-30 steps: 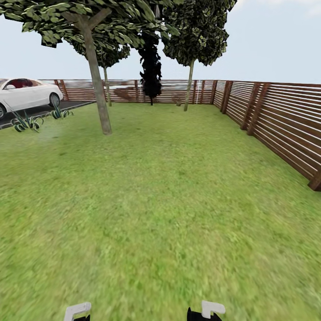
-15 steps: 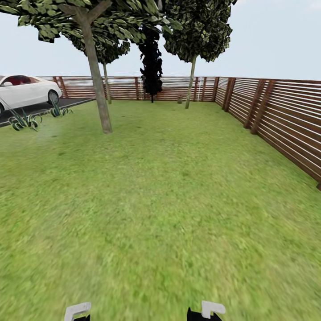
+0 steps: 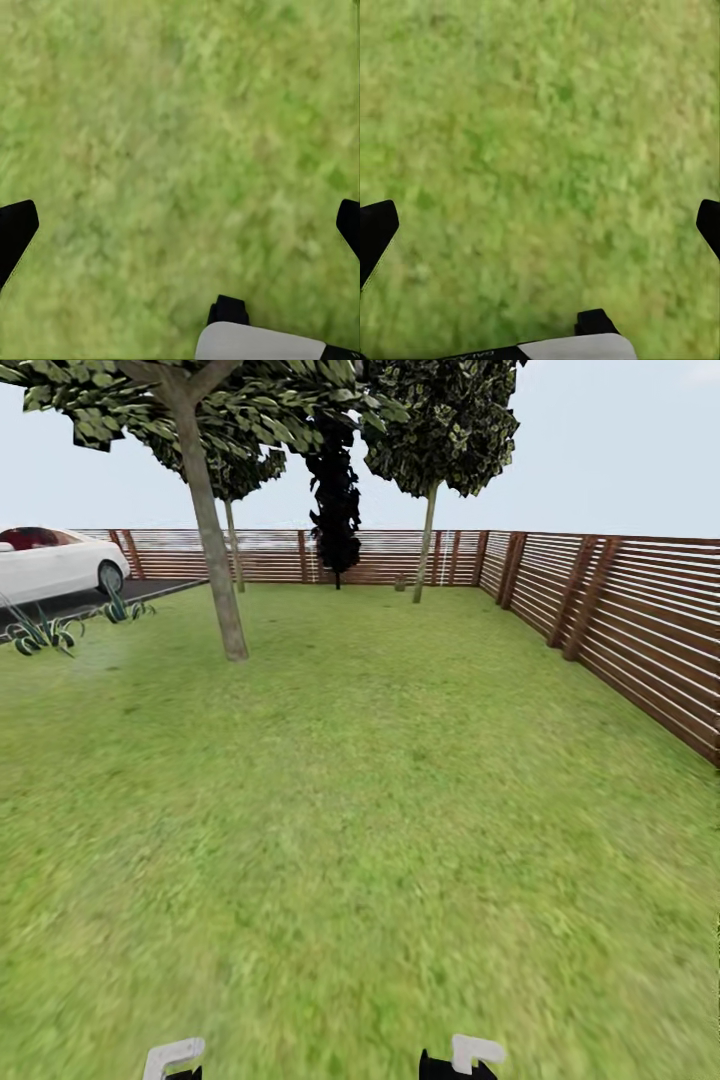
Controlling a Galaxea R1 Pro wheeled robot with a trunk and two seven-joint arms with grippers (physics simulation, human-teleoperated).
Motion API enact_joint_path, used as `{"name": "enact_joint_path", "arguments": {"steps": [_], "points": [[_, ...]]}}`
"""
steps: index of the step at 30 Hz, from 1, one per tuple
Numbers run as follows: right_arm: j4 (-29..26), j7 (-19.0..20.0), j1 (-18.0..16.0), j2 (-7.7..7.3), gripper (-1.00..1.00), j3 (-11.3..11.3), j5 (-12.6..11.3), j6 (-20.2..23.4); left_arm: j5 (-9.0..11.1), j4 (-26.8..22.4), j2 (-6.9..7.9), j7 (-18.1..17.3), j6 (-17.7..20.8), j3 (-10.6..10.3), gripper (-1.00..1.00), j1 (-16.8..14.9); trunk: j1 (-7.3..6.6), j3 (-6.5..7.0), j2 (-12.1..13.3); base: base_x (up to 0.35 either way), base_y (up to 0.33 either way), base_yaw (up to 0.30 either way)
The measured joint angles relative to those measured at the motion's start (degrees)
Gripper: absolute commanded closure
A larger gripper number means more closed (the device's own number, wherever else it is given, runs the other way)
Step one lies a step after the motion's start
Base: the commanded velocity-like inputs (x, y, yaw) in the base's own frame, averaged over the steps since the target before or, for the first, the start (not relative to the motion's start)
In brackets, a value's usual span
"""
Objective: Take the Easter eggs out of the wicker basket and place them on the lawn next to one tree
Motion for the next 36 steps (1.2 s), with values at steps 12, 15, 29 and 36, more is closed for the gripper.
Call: {"name": "enact_joint_path", "arguments": {"steps": [12,15,29,36], "points": [[0.0,0.0,0.0,0.00,-1.00,0.0,0.0,0.0,0.0,0.0,0.00,0.0,0.0,0.0,-1.00,0.0,0.00,0.00,0.0,0.258,0.139,-0.091],[0.0,0.0,0.0,0.00,-1.00,0.0,0.0,0.0,0.0,0.0,0.00,0.0,0.0,0.0,-1.00,0.0,0.00,0.00,0.0,0.257,0.138,-0.002],[0.0,0.0,0.0,0.00,-1.00,0.0,0.0,0.0,0.0,0.0,0.00,0.0,0.0,0.0,-1.00,0.0,0.00,0.00,0.0,0.257,0.138,0.000],[0.0,0.0,0.0,0.00,-1.00,0.0,0.0,0.0,0.0,0.0,0.00,0.0,0.0,0.0,-1.00,0.0,0.00,0.00,0.0,0.256,0.138,0.000]]}}
